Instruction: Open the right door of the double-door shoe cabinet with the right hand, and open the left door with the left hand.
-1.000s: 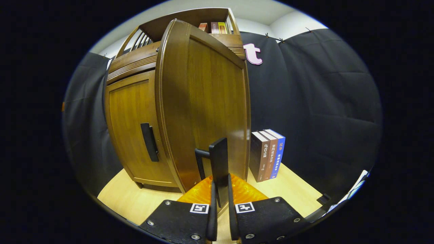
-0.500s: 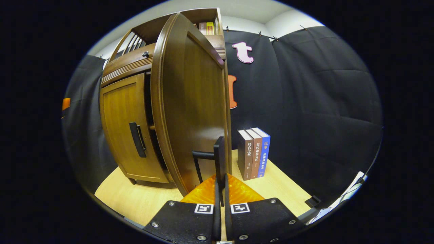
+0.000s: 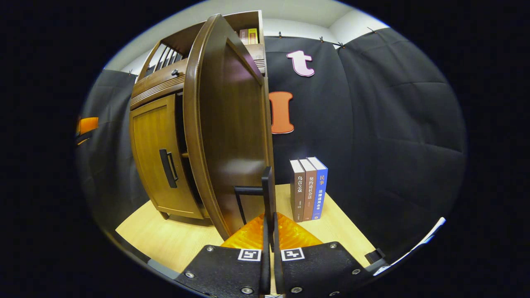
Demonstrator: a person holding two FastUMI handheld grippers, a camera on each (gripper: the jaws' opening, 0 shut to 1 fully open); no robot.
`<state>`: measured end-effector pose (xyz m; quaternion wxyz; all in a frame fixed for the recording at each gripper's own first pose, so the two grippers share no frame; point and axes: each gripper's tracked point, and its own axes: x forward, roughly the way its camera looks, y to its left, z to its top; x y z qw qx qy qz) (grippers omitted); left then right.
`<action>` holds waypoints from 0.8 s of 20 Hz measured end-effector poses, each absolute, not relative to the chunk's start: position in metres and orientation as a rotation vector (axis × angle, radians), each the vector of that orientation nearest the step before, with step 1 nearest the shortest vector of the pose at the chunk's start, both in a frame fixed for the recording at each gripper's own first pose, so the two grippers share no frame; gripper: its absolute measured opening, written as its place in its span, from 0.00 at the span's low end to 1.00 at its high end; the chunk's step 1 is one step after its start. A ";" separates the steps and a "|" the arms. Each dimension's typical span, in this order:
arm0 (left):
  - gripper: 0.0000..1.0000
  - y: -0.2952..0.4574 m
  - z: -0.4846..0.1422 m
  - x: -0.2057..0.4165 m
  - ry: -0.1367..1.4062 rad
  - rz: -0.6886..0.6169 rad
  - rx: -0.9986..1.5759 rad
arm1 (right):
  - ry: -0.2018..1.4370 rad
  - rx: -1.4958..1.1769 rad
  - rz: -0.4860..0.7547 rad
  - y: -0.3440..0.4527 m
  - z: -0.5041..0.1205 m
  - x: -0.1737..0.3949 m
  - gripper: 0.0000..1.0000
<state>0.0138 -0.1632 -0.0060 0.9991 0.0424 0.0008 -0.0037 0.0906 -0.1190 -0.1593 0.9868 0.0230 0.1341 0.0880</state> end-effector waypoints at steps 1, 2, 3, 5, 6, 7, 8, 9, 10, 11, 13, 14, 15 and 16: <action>0.94 -0.169 -0.007 0.012 -0.003 -0.006 0.089 | 0.267 0.045 0.184 -0.124 -0.159 0.092 0.03; 0.94 -0.173 -0.006 0.013 -0.010 -0.001 0.095 | 0.265 0.044 0.192 -0.129 -0.159 0.093 0.03; 0.94 -0.177 -0.007 0.011 -0.013 0.006 0.102 | 0.264 0.044 0.199 -0.134 -0.159 0.095 0.03; 0.95 -0.185 -0.010 0.009 -0.012 0.018 0.111 | 0.260 0.055 0.219 -0.142 -0.159 0.098 0.03; 0.96 -0.190 -0.011 0.009 -0.011 0.022 0.112 | 0.260 0.058 0.230 -0.145 -0.158 0.099 0.03; 0.94 -0.195 -0.011 0.010 -0.008 0.022 0.108 | 0.259 0.058 0.238 -0.149 -0.159 0.101 0.03; 0.95 -0.201 -0.013 0.010 -0.003 0.018 0.099 | 0.260 0.061 0.248 -0.152 -0.159 0.102 0.03; 0.95 -0.207 -0.015 0.010 0.002 0.014 0.090 | 0.261 0.069 0.257 -0.155 -0.160 0.103 0.03; 0.95 -0.212 -0.018 0.010 0.007 0.013 0.081 | 0.262 0.074 0.261 -0.158 -0.159 0.103 0.03; 0.95 -0.216 -0.020 0.010 0.012 0.013 0.076 | 0.261 0.072 0.261 -0.163 -0.161 0.101 0.04; 0.94 -0.221 -0.025 0.010 0.019 0.014 0.069 | 0.263 0.067 0.241 -0.178 -0.164 0.098 0.05; 0.94 -0.224 -0.028 0.013 0.019 0.012 0.064 | 0.265 0.078 0.235 -0.188 -0.165 0.093 0.05; 0.94 -0.226 -0.030 0.015 0.020 0.011 0.062 | 0.271 0.110 0.246 -0.189 -0.165 0.090 0.05; 0.94 -0.228 -0.032 0.018 0.017 0.009 0.063 | 0.278 0.135 0.240 -0.189 -0.167 0.089 0.05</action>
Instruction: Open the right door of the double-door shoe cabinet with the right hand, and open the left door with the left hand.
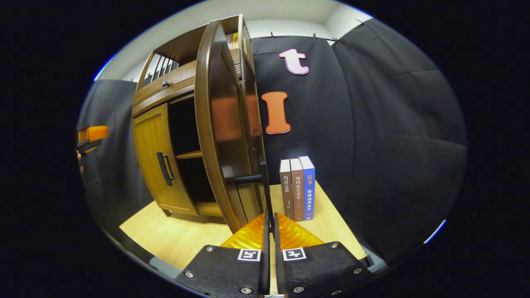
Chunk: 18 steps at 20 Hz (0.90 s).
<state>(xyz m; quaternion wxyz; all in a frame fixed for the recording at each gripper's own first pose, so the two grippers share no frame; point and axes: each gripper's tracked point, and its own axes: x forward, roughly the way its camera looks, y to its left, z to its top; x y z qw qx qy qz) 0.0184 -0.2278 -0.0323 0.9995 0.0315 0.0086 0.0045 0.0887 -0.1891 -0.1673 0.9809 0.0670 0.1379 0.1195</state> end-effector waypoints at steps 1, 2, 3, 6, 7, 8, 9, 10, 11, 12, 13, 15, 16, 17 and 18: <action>0.94 -0.230 -0.035 0.024 0.013 0.008 0.070 | 0.275 0.134 0.218 -0.197 -0.167 0.087 0.07; 0.96 -0.232 -0.039 0.030 0.005 0.005 0.077 | 0.263 0.119 0.191 -0.206 -0.165 0.084 0.08; 0.96 -0.232 -0.047 0.036 0.004 0.004 0.079 | 0.248 0.108 0.164 -0.213 -0.162 0.082 0.10; 0.95 -0.243 -0.077 0.063 0.031 -0.039 0.056 | 0.223 0.108 0.078 -0.236 -0.151 0.075 0.36; 0.95 -0.246 -0.086 0.071 0.040 -0.055 0.050 | 0.219 0.109 0.049 -0.243 -0.148 0.073 0.42; 0.95 -0.247 -0.094 0.079 0.040 -0.065 0.057 | 0.211 0.111 0.023 -0.252 -0.145 0.072 0.48; 0.95 -0.247 -0.100 0.089 0.033 -0.073 0.069 | 0.200 0.109 0.003 -0.260 -0.140 0.069 0.53; 0.97 -0.245 -0.109 0.099 0.032 -0.073 0.090 | 0.189 0.102 -0.013 -0.265 -0.135 0.068 0.66; 0.96 -0.240 -0.121 0.110 0.041 -0.061 0.113 | 0.180 0.092 -0.029 -0.270 -0.131 0.064 0.78; 0.95 -0.238 -0.132 0.116 0.054 -0.053 0.126 | 0.174 0.079 -0.044 -0.275 -0.129 0.061 0.81; 0.94 -0.234 -0.146 0.125 0.072 -0.044 0.132 | 0.168 0.068 -0.052 -0.278 -0.126 0.059 0.85; 0.95 -0.232 -0.168 0.147 0.097 -0.040 0.111 | 0.166 0.059 -0.067 -0.282 -0.123 0.057 1.00; 0.95 -0.232 -0.179 0.154 0.118 -0.046 0.105 | 0.167 0.056 -0.076 -0.285 -0.123 0.056 1.00; 0.95 -0.230 -0.190 0.162 0.128 -0.050 0.108 | 0.167 0.053 -0.084 -0.287 -0.122 0.055 1.00; 0.95 -0.226 -0.200 0.171 0.135 -0.045 0.120 | 0.165 0.050 -0.089 -0.288 -0.121 0.054 0.93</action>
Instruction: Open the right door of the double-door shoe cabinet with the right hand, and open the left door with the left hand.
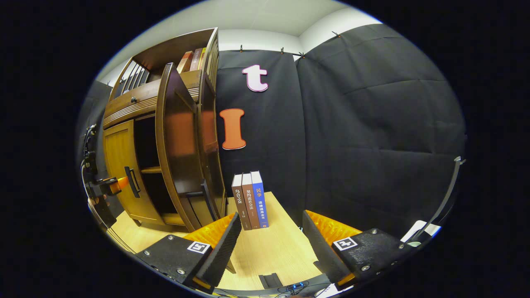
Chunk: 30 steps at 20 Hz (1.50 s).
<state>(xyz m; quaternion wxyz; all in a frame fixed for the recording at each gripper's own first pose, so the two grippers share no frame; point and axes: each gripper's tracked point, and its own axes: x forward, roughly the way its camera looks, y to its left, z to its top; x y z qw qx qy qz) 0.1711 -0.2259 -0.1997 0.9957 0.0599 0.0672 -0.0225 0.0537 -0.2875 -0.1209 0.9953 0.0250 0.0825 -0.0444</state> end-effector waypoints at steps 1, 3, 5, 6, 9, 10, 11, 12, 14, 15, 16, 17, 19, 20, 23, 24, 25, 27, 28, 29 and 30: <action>0.95 -0.222 -0.208 0.180 0.144 -0.037 0.125 | 0.165 0.046 -0.095 -0.288 -0.119 0.053 0.93; 0.96 -0.216 -0.221 0.193 0.170 -0.032 0.111 | 0.177 0.032 -0.109 -0.290 -0.124 0.051 0.93; 0.96 -0.209 -0.224 0.202 0.177 -0.031 0.089 | 0.190 0.018 -0.120 -0.292 -0.127 0.048 0.93; 0.97 -0.210 -0.227 0.206 0.176 -0.040 0.085 | 0.195 0.012 -0.126 -0.294 -0.129 0.047 0.93; 0.98 -0.209 -0.229 0.217 0.159 -0.051 0.070 | 0.205 0.006 -0.140 -0.295 -0.131 0.044 0.93; 0.95 -0.211 -0.229 0.221 0.160 -0.064 0.057 | 0.208 0.007 -0.143 -0.295 -0.131 0.043 0.93; 0.94 -0.212 -0.230 0.221 0.156 -0.070 0.050 | 0.210 0.009 -0.146 -0.296 -0.132 0.042 0.93; 0.91 -0.213 -0.229 0.222 0.153 -0.075 0.052 | 0.211 0.011 -0.151 -0.297 -0.133 0.041 0.93; 0.86 -0.216 -0.225 0.225 0.138 -0.093 0.064 | 0.212 0.011 -0.160 -0.300 -0.133 0.039 0.93; 0.77 -0.219 -0.222 0.223 0.129 -0.104 0.067 | 0.211 0.013 -0.163 -0.301 -0.132 0.038 0.93; 0.68 -0.221 -0.221 0.226 0.123 -0.115 0.070 | 0.212 0.017 -0.164 -0.302 -0.133 0.038 0.93; 0.59 -0.223 -0.220 0.226 0.119 -0.117 0.074 | 0.214 0.021 -0.165 -0.302 -0.133 0.037 0.92; 0.50 -0.220 -0.223 0.229 0.123 -0.108 0.079 | 0.216 0.025 -0.168 -0.304 -0.134 0.035 0.92; 0.47 -0.220 -0.221 0.229 0.123 -0.102 0.073 | 0.216 0.026 -0.168 -0.304 -0.133 0.033 0.92; 0.39 -0.219 -0.225 0.225 0.137 -0.102 0.062 | 0.214 0.024 -0.161 -0.303 -0.131 0.030 0.93; 0.37 -0.219 -0.224 0.225 0.142 -0.098 0.072 | 0.210 0.021 -0.159 -0.302 -0.129 0.030 0.93; 0.35 -0.218 -0.224 0.221 0.146 -0.096 0.076 | 0.201 0.016 -0.158 -0.303 -0.127 0.029 0.93; 0.36 -0.217 -0.222 0.214 0.143 -0.107 0.066 | 0.192 0.010 -0.154 -0.301 -0.124 0.027 0.93; 0.36 -0.216 -0.222 0.208 0.144 -0.113 0.064 | 0.191 0.007 -0.147 -0.298 -0.123 0.026 0.93; 0.36 -0.215 -0.221 0.203 0.144 -0.119 0.071 | 0.187 0.003 -0.141 -0.295 -0.121 0.026 0.93; 0.36 -0.214 -0.220 0.196 0.144 -0.123 0.077 | 0.183 -0.005 -0.136 -0.292 -0.118 0.025 0.93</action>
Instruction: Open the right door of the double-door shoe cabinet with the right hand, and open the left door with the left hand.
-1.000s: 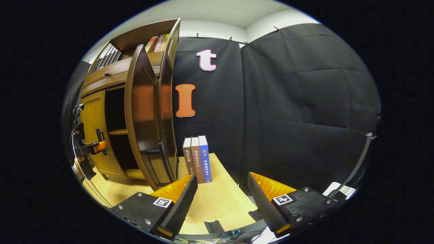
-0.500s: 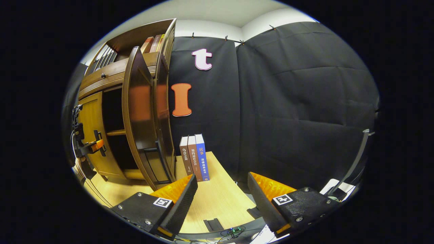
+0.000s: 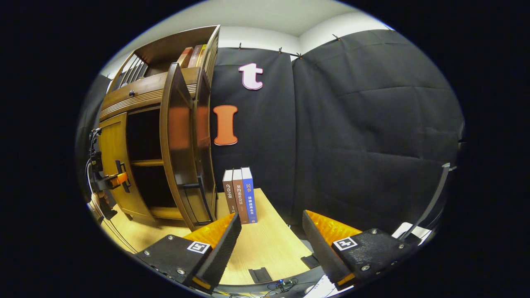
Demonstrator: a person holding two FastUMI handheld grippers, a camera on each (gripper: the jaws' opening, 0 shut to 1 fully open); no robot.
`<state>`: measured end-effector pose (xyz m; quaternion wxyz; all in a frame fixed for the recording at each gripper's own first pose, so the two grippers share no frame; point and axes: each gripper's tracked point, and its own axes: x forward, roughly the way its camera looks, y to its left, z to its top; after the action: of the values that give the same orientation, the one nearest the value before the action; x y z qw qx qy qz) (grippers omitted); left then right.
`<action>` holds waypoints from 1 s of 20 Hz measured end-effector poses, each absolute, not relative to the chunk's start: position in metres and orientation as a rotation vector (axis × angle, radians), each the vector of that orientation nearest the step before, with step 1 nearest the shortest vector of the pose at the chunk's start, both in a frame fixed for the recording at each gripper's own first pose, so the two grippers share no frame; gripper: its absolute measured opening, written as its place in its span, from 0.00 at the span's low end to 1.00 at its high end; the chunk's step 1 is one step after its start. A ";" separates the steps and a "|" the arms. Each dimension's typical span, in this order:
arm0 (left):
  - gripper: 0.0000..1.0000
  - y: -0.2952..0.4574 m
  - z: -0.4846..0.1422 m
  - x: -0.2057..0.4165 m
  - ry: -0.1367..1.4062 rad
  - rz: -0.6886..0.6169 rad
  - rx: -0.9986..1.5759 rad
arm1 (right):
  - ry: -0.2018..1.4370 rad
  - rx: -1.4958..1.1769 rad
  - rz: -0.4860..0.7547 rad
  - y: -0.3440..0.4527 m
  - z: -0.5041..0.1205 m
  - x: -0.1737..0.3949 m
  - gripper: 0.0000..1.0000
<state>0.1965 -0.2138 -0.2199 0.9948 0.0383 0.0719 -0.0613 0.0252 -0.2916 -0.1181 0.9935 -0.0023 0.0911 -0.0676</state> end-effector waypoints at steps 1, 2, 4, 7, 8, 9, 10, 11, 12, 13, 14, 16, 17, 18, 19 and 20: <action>0.36 -0.212 -0.218 0.191 0.144 -0.126 0.077 | 0.176 -0.012 -0.131 -0.289 -0.115 0.025 0.93; 0.36 -0.209 -0.218 0.184 0.145 -0.128 0.069 | 0.170 -0.020 -0.130 -0.286 -0.112 0.022 0.93; 0.36 -0.205 -0.216 0.175 0.149 -0.135 0.054 | 0.165 -0.032 -0.128 -0.277 -0.107 0.018 0.93; 0.36 -0.197 -0.213 0.156 0.162 -0.156 0.054 | 0.145 -0.039 -0.126 -0.258 -0.095 0.006 1.00; 0.36 -0.195 -0.213 0.149 0.168 -0.164 0.052 | 0.140 -0.039 -0.134 -0.252 -0.090 0.001 1.00; 0.36 -0.192 -0.213 0.145 0.174 -0.174 0.050 | 0.134 -0.036 -0.136 -0.244 -0.087 -0.003 0.92; 0.36 -0.189 -0.211 0.141 0.177 -0.183 0.050 | 0.125 -0.029 -0.133 -0.235 -0.083 -0.007 0.92; 0.36 -0.188 -0.210 0.136 0.180 -0.193 0.051 | 0.116 -0.021 -0.132 -0.226 -0.076 -0.009 0.92; 0.36 -0.184 -0.209 0.133 0.183 -0.202 0.055 | 0.112 -0.014 -0.136 -0.217 -0.072 -0.013 1.00; 0.36 -0.183 -0.209 0.129 0.187 -0.212 0.060 | 0.109 -0.008 -0.139 -0.208 -0.070 -0.015 1.00; 0.36 -0.180 -0.208 0.125 0.191 -0.220 0.064 | 0.104 -0.002 -0.139 -0.198 -0.067 -0.017 0.93; 0.36 -0.174 -0.206 0.115 0.193 -0.236 0.069 | 0.098 0.005 -0.136 -0.178 -0.064 -0.022 0.93; 0.36 -0.171 -0.204 0.110 0.188 -0.246 0.067 | 0.096 0.005 -0.136 -0.164 -0.067 -0.024 0.92; 0.36 -0.169 -0.202 0.106 0.186 -0.259 0.064 | 0.093 0.003 -0.136 -0.157 -0.068 -0.027 0.92; 0.36 -0.166 -0.200 0.102 0.185 -0.274 0.062 | 0.093 0.002 -0.132 -0.151 -0.069 -0.030 0.92; 0.36 -0.160 -0.201 0.095 0.185 -0.287 0.062 | 0.094 0.001 -0.126 -0.141 -0.070 -0.032 0.92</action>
<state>0.0953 -0.1601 -0.2007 0.9850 0.0310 0.0918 -0.1429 -0.0317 -0.1414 -0.0697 0.9969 0.0007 0.0468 -0.0629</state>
